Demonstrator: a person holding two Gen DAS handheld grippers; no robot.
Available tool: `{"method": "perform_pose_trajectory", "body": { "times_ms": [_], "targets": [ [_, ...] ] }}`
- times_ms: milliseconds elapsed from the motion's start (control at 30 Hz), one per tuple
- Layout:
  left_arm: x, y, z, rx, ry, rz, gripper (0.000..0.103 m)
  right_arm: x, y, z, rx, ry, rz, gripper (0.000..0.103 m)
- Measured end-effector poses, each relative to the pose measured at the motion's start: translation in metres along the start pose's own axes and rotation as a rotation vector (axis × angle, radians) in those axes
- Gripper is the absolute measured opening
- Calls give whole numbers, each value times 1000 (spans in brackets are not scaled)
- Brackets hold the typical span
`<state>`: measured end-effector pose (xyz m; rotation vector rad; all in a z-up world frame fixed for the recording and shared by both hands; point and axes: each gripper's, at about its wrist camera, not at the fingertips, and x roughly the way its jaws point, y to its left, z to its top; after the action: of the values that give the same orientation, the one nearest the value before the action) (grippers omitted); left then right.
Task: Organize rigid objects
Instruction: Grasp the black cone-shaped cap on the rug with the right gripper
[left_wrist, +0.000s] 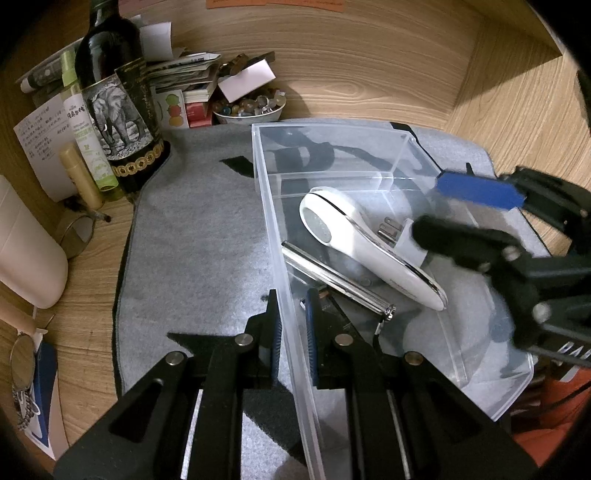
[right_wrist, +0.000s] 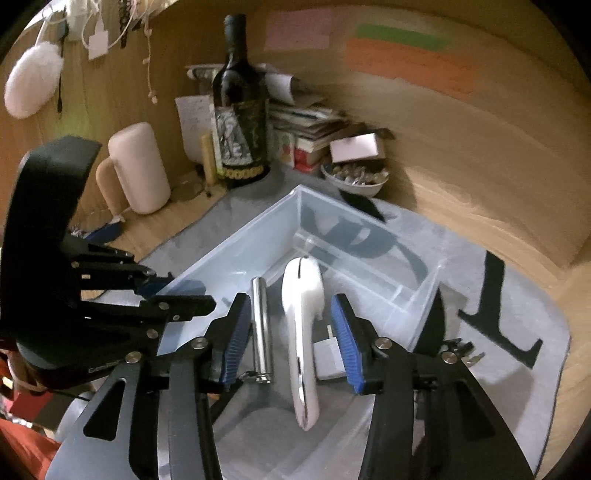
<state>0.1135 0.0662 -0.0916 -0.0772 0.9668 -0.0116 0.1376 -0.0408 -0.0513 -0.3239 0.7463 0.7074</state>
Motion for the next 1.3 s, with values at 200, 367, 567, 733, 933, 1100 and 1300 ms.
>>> {"method": "perform_pose_trajectory", "body": {
  "times_ms": [200,367,567,733,933,1100,1300],
  "targets": [
    [0,0,0,1,0,0,11,-22,-13,-1,29,-60,-52,56],
    [1,0,0,1,-2,-1,11,-39,-24,-7,57,-85,-91,60],
    [1,0,-1,0,-1,-1,11,-60,-43,-27,114,-95,-160,60],
    [1,-1,0,0,-2,0,11,-73,-65,-55,195,-59,-227,60],
    [1,-1,0,1,-2,1,11,-69,-80,-94,284,36,-260,60],
    [2,-2,1,4,-2,3,11,-60,-74,-116,330,88,-207,60],
    [2,-3,1,5,-2,4,11,-48,-57,-124,319,111,-165,60]
  ]
}}
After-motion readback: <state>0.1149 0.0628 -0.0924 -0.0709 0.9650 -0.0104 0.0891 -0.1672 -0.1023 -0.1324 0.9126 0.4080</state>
